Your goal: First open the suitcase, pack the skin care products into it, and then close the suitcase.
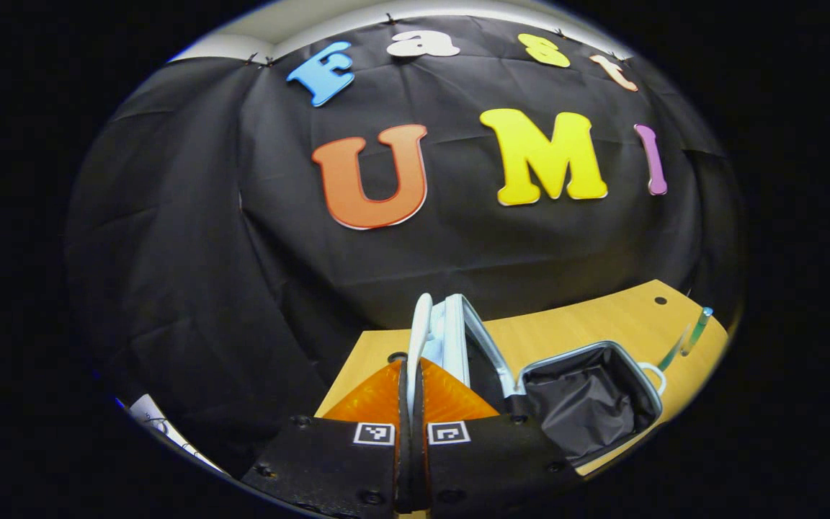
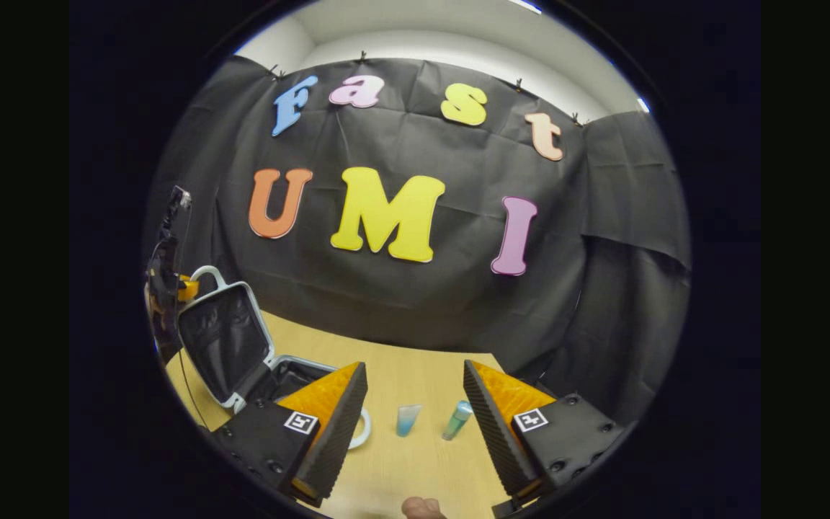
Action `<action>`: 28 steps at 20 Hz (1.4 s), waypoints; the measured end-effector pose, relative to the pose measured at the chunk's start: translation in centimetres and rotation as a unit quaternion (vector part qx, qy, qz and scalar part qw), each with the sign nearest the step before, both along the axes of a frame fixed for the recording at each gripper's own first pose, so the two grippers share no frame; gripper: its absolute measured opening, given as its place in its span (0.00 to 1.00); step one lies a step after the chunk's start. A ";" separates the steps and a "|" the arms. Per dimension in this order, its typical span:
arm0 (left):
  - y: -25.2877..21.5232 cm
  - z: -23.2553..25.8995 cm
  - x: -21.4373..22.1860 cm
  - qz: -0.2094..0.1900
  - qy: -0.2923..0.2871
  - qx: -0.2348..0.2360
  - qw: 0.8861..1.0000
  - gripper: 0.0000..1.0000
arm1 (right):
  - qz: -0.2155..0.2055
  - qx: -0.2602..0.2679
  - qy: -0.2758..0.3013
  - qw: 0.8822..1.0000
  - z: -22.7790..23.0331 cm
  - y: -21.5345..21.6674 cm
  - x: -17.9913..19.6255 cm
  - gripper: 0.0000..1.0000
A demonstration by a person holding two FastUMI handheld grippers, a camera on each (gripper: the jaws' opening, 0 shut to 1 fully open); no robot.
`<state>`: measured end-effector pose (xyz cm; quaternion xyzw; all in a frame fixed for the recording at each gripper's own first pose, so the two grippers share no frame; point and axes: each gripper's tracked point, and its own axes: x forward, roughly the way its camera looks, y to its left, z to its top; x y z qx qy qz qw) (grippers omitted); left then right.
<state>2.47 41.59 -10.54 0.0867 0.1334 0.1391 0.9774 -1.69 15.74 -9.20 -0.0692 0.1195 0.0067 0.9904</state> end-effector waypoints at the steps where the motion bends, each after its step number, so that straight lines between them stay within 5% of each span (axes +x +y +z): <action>1: 1.4 -1.0 0.2 0.006 0.003 0.002 1.000 0.03 | 0.000 -0.008 -0.002 1.000 0.2 0.0 -0.3 0.80; 4: 4.5 -5.2 0.1 0.010 0.034 0.035 0.999 0.03 | -0.001 -0.013 0.003 1.000 -0.1 -0.1 -1.2 0.80; 14: 9.4 -15.6 0.2 0.050 0.080 -0.057 0.994 0.03 | -0.003 -0.037 0.023 0.999 -1.2 0.7 -2.9 0.80; 20: 9.4 -21.2 -1.1 0.069 0.107 -0.151 0.980 0.07 | 0.005 -0.053 0.027 0.998 -1.8 1.2 -3.1 0.80; 24: 9.7 -21.0 -1.7 0.083 0.076 -0.183 0.977 0.10 | 0.026 -0.059 0.027 0.998 -2.1 1.7 -2.4 0.80; 25: 9.7 -21.3 -1.6 0.087 0.079 -0.182 0.976 0.02 | 0.031 -0.060 0.024 0.997 -1.9 1.7 -2.2 0.80; 26: 9.8 -21.1 -1.7 0.093 0.082 -0.173 0.977 0.22 | 0.035 -0.057 0.020 0.998 -1.7 1.6 -2.1 0.80; 28: 10.3 -20.7 -2.1 0.100 0.081 -0.160 0.979 0.30 | 0.046 -0.054 0.014 0.997 -1.7 1.4 -1.8 0.80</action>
